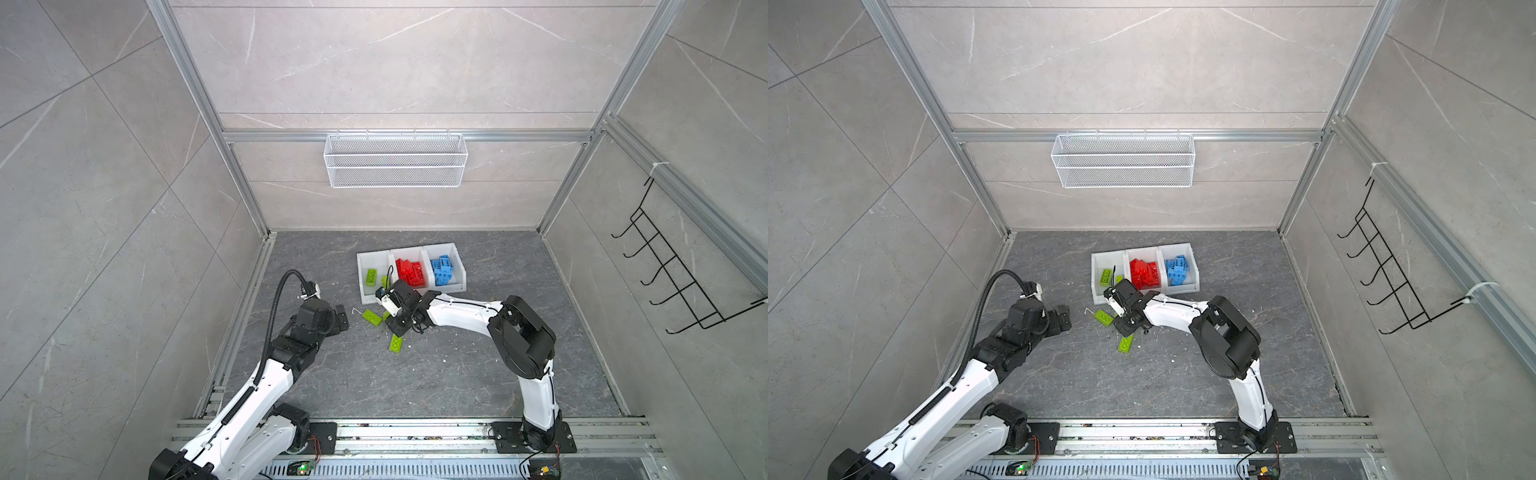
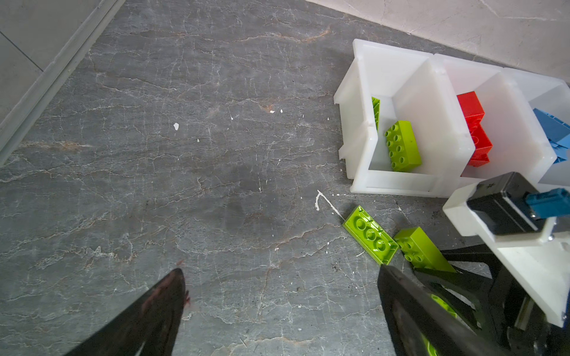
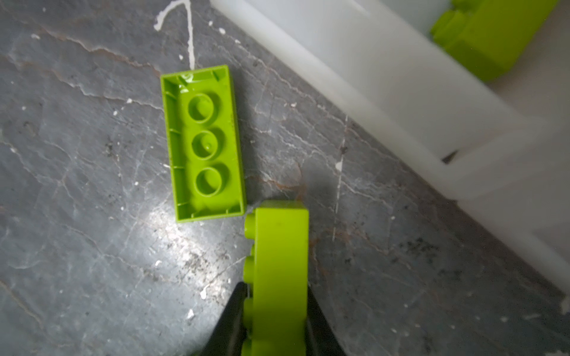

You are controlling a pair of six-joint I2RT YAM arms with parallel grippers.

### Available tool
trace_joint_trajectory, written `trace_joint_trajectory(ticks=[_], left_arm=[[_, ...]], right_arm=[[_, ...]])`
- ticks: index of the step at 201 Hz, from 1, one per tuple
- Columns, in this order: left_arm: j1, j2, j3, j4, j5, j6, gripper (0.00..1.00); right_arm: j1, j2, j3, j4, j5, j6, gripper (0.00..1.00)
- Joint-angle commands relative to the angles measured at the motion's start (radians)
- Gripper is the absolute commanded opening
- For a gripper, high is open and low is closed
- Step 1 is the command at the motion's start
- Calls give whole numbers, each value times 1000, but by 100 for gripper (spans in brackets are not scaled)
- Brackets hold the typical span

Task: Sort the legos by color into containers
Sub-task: 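Withdraw the left gripper while the right gripper grasps a lime-green brick, then carry the green brick into the green compartment and release with the right gripper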

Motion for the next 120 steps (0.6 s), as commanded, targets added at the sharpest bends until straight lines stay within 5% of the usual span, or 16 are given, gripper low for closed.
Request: trace_joint_trajectory(ticks=[1, 57, 120], left_arm=[[7, -31, -14, 61, -38, 45, 99], [10, -26, -59, 110, -76, 46, 99], [11, -10, -72, 120, -87, 41, 99]], right_arm=[[7, -35, 32, 12, -3, 32, 21], [3, -105, 122, -2, 12, 76, 12], [-95, 144, 449, -49, -5, 93, 12]])
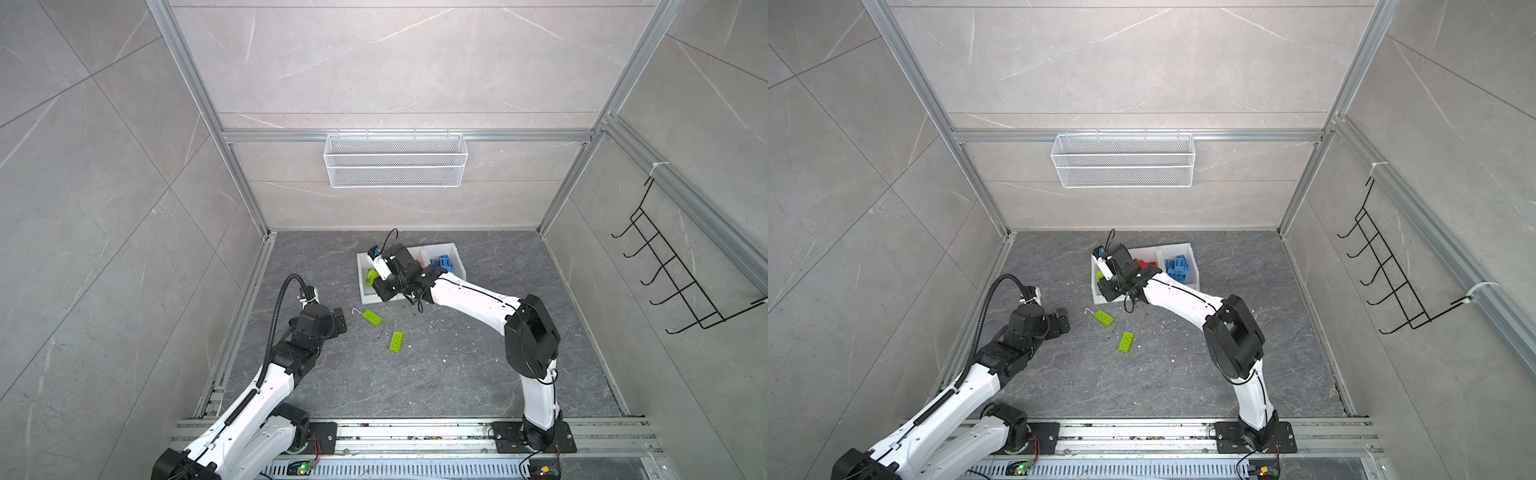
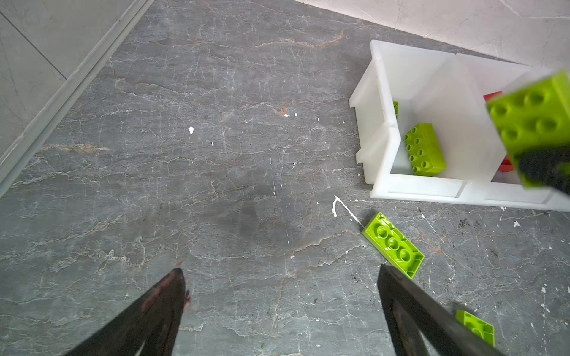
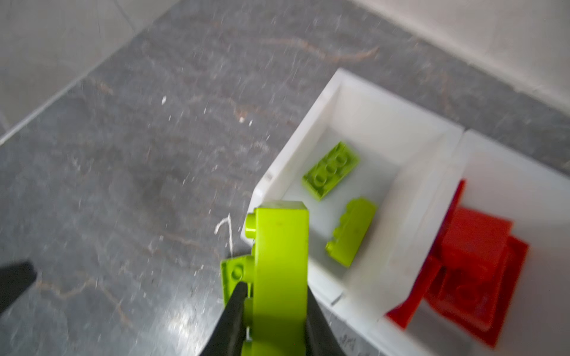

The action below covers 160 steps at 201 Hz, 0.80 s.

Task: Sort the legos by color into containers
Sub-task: 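Carry the green brick into the green compartment and release with the right gripper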

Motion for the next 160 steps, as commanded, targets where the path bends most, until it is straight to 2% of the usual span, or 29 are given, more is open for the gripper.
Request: trace_joint_trajectory(ticks=[1, 80, 88, 99, 116, 131, 160], left_arm=[[6, -4, -4, 40, -35, 20, 99], [6, -29, -31, 60, -48, 14, 99], [6, -26, -29, 56, -50, 12, 99], [6, -26, -27, 56, -47, 13, 99], [6, -30, -27, 56, -48, 13, 99], [6, -36, -27, 53, -53, 13, 100], [6, -56, -33, 47, -67, 13, 99]], right_arm=[[-39, 125, 81, -47, 0, 34, 12], [-58, 313, 316, -123, 28, 71, 20], [-58, 317, 319, -126, 23, 71, 25], [-58, 311, 313, -127, 12, 69, 37], [-50, 288, 301, -124, 5, 61, 44], [-37, 254, 287, -119, 17, 45, 55], [-10, 153, 200, -91, 7, 3, 58]])
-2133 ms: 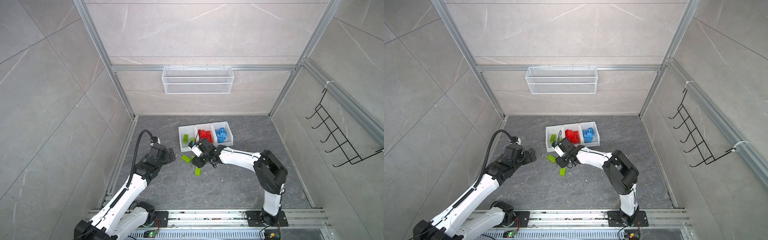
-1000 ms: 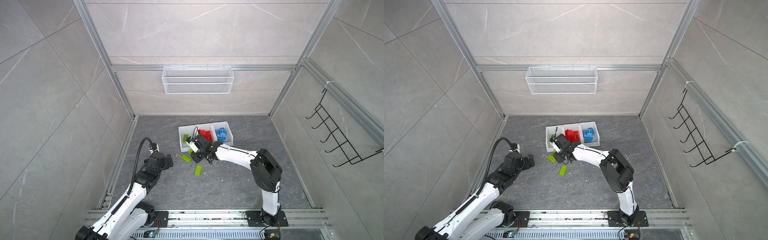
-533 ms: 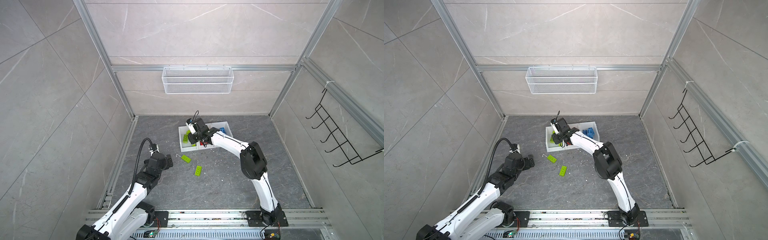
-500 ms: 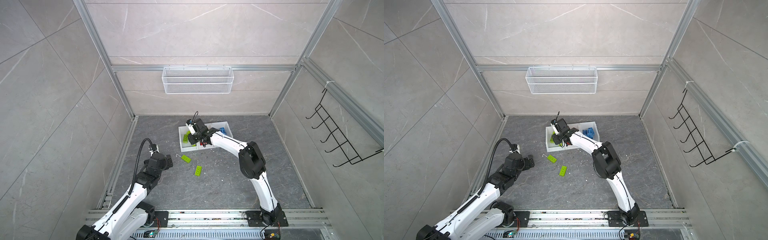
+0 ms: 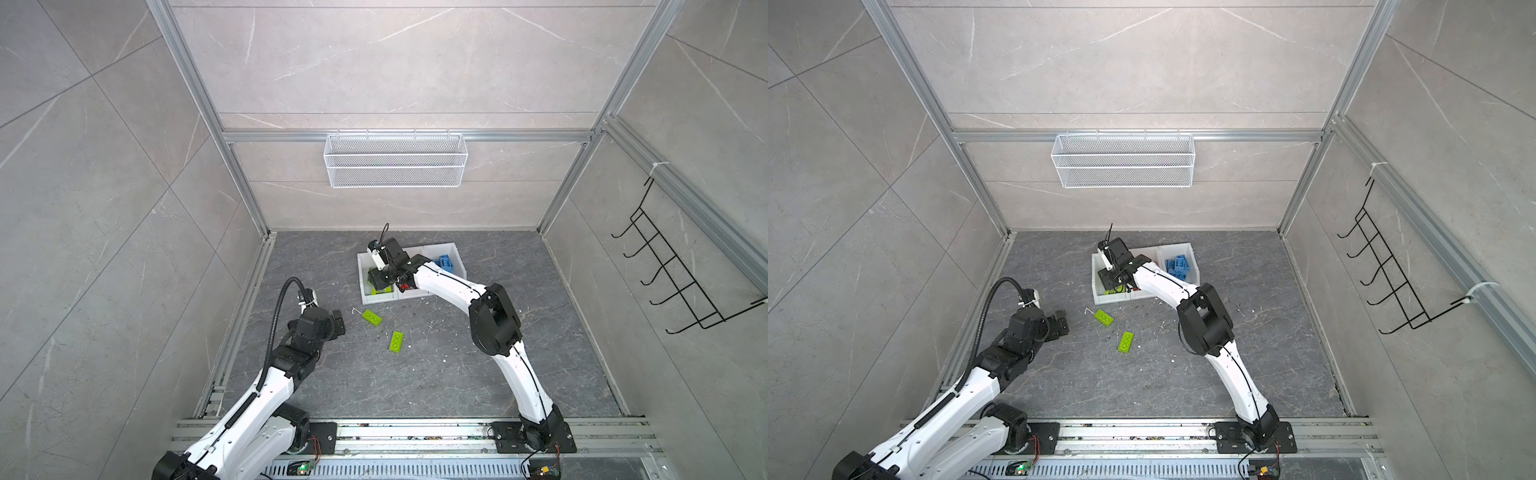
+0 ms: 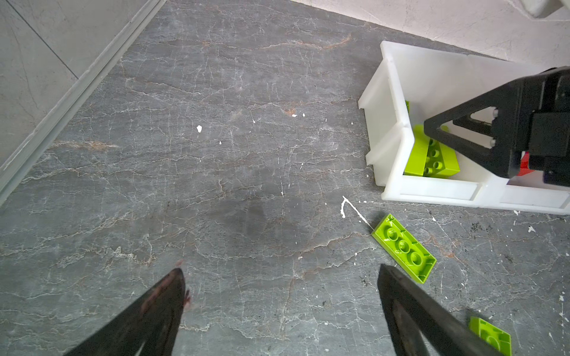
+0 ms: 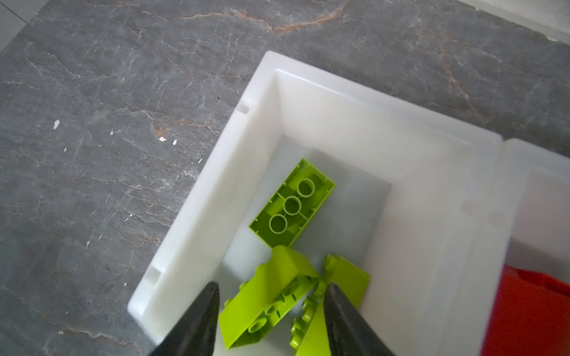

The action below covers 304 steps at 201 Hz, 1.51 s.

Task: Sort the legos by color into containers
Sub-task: 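Carry the green brick into the green compartment and release with the right gripper, then lower the right gripper and grasp the lime-green brick beside the bin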

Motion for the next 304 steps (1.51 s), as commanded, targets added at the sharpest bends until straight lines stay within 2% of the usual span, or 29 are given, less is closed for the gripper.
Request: trace_joint_trajectory(ticks=[1, 29, 61, 97, 191, 304], left_arm=[[4, -30, 5, 22, -42, 13, 99], [6, -50, -6, 26, -53, 8, 99], [9, -48, -10, 32, -47, 6, 99], [10, -29, -6, 35, -46, 5, 99], [11, -23, -6, 36, -46, 5, 99], [12, -14, -3, 37, -46, 3, 99]], right_arm=[[34, -134, -70, 11, -7, -41, 58], [73, -271, -272, 89, -68, -74, 59], [109, -406, -522, 199, -81, -63, 59], [127, -440, -640, 243, -61, -37, 60], [139, -295, -574, 218, -52, -53, 65], [149, -149, -455, 154, -29, -97, 61]])
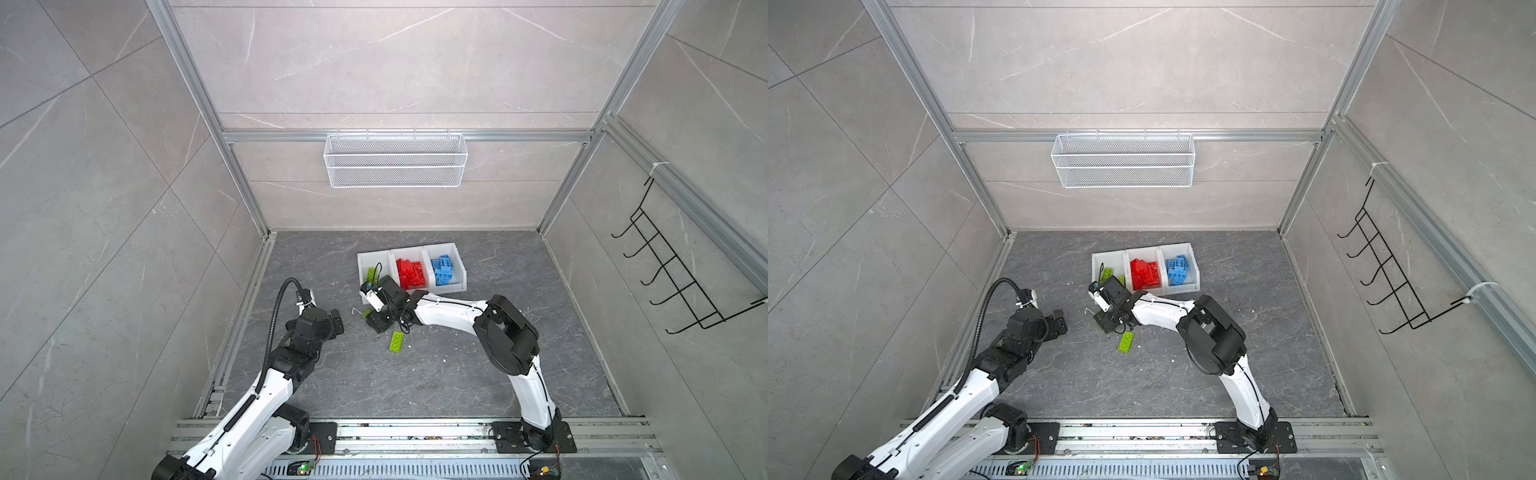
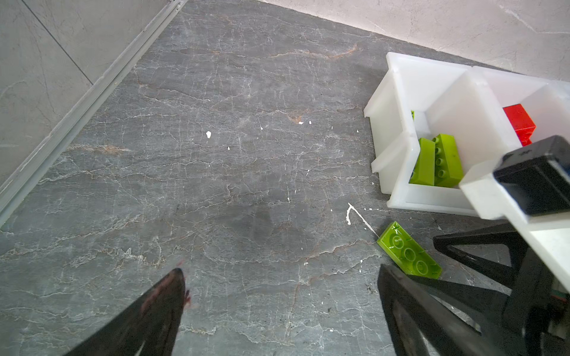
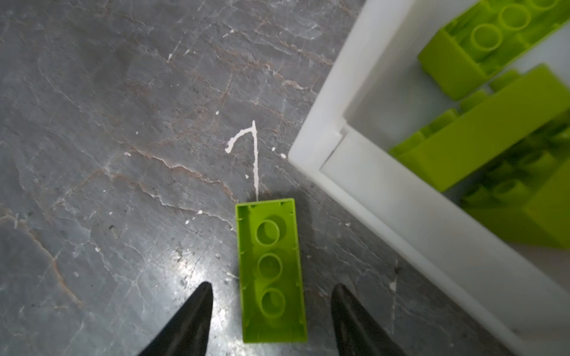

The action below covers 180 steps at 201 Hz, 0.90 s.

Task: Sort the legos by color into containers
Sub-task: 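Lower the right gripper and grasp the lime-green brick beside the bin, then carry the green brick into the green compartment and release with the right gripper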

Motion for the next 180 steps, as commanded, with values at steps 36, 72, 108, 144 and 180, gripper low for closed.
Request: trace_joint_trajectory(ticks=[36, 72, 108, 144, 180], left_arm=[[7, -3, 4, 30, -21, 6, 99], [9, -6, 4, 29, -22, 7, 99], [9, -9, 2, 30, -24, 4, 100], [9, -8, 2, 29, -24, 4, 99], [11, -9, 2, 30, -24, 4, 99]], right_arm=[[12, 63, 63, -65, 22, -35, 54], [14, 62, 67, -67, 28, -39, 41], [15, -19, 18, -21, 24, -29, 30], [15, -125, -35, 32, 22, 0, 19], [4, -187, -29, 21, 45, 10, 19]])
